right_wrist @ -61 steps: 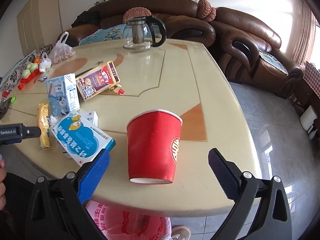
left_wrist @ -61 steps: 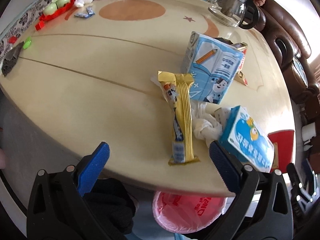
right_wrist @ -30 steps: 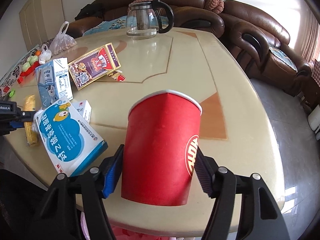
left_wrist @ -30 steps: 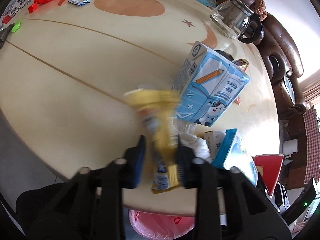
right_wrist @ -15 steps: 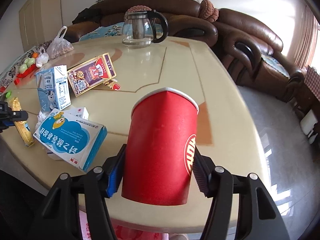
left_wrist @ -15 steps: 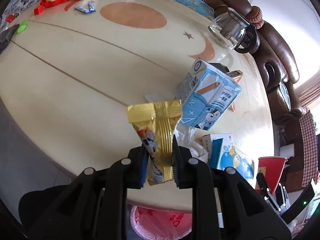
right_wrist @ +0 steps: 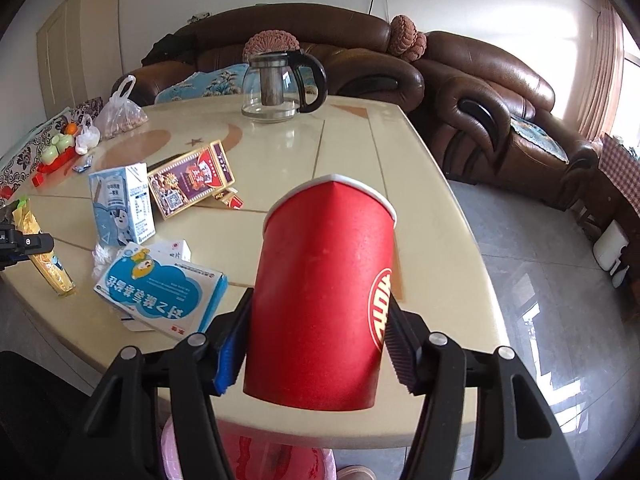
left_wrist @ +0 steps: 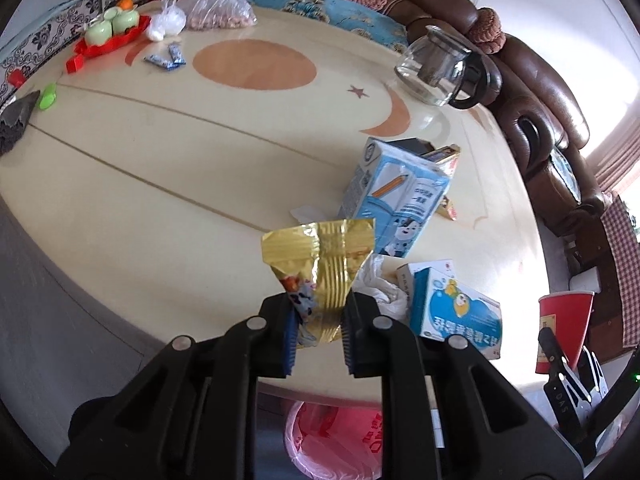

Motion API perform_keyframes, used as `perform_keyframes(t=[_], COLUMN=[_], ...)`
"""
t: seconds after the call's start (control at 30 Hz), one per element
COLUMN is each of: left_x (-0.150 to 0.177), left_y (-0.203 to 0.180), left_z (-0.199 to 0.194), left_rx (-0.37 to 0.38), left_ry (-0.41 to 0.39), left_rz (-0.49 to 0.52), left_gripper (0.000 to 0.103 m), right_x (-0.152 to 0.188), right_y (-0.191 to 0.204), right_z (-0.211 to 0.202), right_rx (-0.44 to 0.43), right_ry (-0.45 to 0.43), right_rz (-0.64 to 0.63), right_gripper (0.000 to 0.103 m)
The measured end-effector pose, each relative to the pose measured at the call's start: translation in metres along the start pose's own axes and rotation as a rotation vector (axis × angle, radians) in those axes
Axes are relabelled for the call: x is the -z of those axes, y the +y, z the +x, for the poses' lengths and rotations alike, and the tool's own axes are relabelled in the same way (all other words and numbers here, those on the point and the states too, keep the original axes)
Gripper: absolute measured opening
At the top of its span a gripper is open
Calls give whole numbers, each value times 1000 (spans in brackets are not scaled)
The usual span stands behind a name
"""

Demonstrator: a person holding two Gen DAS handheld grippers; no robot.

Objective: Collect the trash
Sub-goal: 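Carry the red cup and gold wrapper down over the pink trash bin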

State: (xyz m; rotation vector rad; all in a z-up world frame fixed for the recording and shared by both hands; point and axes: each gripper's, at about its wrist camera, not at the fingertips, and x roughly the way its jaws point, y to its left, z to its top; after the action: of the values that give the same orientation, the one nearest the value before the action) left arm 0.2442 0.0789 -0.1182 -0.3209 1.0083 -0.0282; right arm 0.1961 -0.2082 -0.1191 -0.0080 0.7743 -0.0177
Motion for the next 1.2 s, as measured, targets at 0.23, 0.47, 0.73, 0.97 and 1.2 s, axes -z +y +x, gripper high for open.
perform_keyframes(t=[0.23,0.47,0.73,0.97,1.2], left_x=[4,17,42,68,90], left_y=[-7,-17,-33,-43,-49], left_z=[-21,-49,-78,-97,-109], left_rx=[-4,6,16,39,54], left_ry=[-23,-57,-93,-103,-99], left_rz=[46,101,177,228,268], left_gripper=[18,18,18,18,18], right_x=[-5,-4,5,20,37], right_y=[4,8,18,29,36], right_z=[-23,-57,-96,-130,-158], right_rx=[-10,-11,-26,-33,-44], right_ry=[-30,-69,-103,-132,-147], right_rz=[1,-13,-27,-52,-66], right_gripper=[59,59,59,59,59])
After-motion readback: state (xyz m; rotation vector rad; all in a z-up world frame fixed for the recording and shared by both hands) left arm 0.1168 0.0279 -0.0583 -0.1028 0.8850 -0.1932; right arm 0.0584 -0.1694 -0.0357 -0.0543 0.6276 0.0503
